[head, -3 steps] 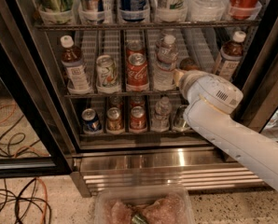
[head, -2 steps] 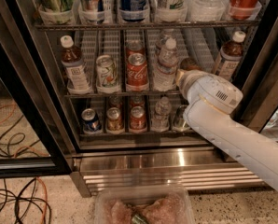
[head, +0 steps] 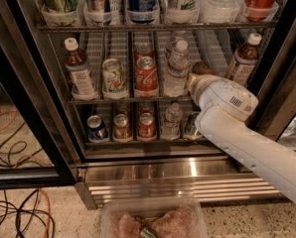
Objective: Pick orange can from middle shelf of fridge
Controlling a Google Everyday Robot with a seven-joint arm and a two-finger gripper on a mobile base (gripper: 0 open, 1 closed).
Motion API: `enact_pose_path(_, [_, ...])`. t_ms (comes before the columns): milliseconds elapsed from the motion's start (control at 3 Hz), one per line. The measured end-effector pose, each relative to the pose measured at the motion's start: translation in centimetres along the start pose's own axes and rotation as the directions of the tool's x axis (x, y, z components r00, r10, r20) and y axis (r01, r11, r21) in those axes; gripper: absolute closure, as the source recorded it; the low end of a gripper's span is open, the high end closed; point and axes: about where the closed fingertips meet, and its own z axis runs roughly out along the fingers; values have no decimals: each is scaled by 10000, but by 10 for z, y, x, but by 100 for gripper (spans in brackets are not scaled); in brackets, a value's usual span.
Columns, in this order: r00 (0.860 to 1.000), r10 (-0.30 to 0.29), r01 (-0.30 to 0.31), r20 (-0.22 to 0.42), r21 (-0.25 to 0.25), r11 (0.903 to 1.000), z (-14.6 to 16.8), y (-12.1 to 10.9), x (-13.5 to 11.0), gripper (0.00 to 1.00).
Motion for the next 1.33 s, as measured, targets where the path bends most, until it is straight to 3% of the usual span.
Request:
enact_pose_path(667, [9998, 145, -145, -152, -22, 9999, -11, -2, 0, 100])
enact_pose_path(1333, [9978, 638, -646, -197, -392, 9971, -52, -3, -13, 100])
